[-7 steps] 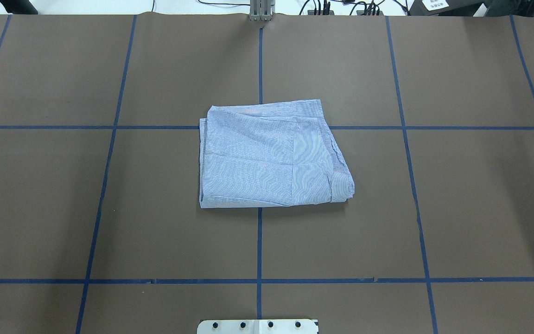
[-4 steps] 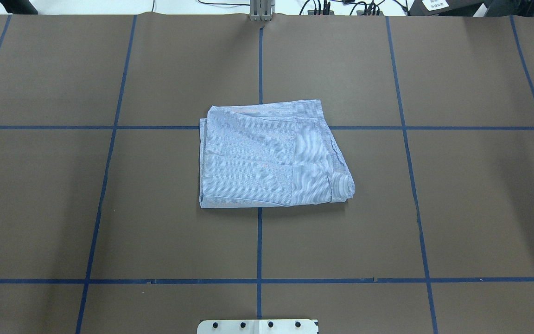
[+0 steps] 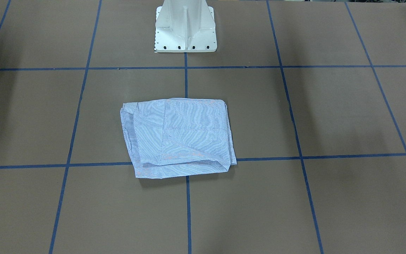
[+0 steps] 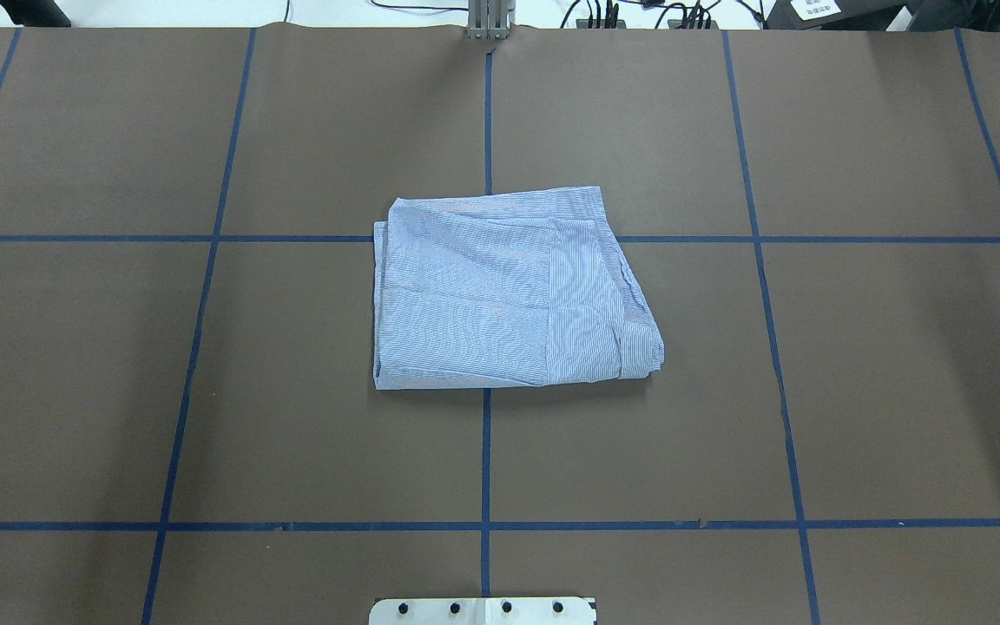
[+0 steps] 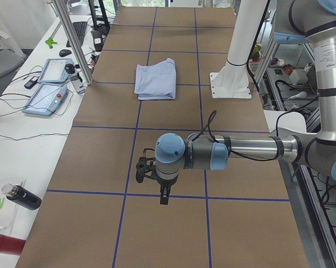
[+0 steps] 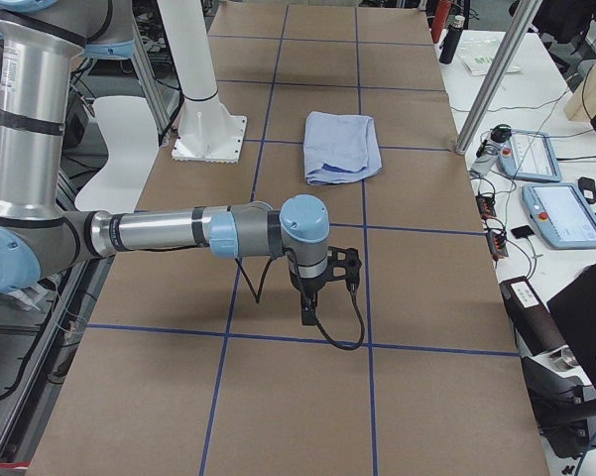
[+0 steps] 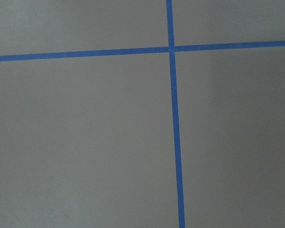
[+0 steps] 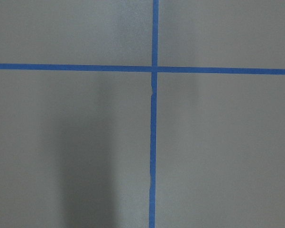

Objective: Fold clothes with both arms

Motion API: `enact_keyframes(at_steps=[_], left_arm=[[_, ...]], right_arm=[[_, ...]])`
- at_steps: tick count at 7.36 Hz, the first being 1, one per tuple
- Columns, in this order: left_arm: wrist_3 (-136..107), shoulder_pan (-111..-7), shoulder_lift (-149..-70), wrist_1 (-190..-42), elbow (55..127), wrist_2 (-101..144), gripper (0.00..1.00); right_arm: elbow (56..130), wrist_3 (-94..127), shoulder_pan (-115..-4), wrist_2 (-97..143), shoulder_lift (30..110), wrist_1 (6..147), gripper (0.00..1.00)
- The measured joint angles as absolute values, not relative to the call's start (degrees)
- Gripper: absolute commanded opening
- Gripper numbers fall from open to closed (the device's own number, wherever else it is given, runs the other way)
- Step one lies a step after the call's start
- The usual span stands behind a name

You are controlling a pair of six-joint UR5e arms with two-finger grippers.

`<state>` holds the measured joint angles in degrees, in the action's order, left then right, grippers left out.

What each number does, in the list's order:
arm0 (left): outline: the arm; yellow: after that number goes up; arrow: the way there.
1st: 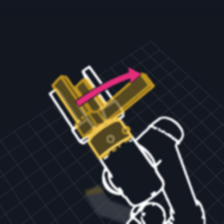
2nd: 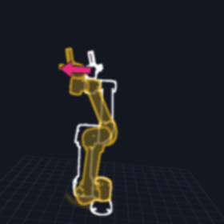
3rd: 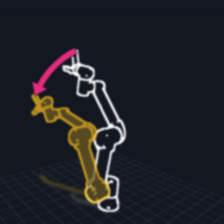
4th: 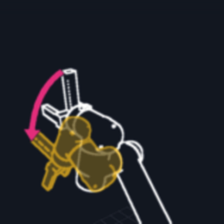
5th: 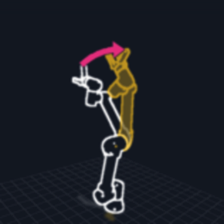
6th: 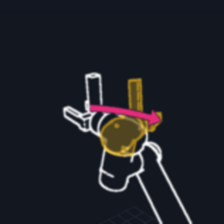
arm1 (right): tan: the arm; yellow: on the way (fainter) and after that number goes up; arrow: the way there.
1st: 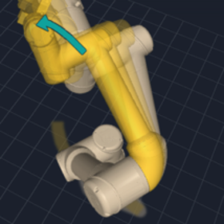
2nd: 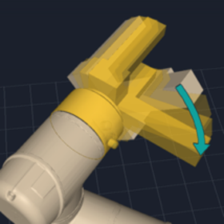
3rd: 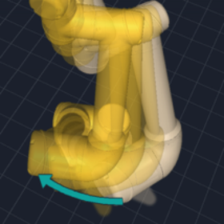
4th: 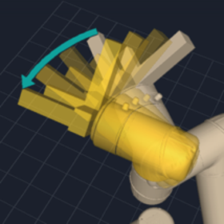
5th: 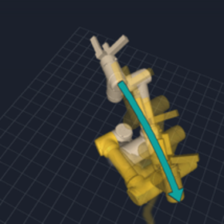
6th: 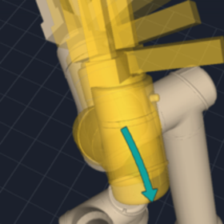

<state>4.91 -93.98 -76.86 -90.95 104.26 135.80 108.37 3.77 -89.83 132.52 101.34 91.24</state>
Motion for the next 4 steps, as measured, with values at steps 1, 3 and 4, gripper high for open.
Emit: enact_keyframes(at_steps=[1,3,4], left_arm=[[4.9,-94.0,-77.0,-91.0,104.8,135.8,1.0],[4.9,-94.0,-76.9,-91.0,105.7,138.2,1.0],[4.9,-94.0,-76.9,-91.2,105.8,139.6,1.0]], right_arm=[[108.4,3.8,-89.8,132.6,101.3,91.2,1.0],[108.4,4.0,-89.8,132.6,101.3,91.2,1.0],[108.4,4.0,-89.8,132.6,101.3,91.2,1.0]])
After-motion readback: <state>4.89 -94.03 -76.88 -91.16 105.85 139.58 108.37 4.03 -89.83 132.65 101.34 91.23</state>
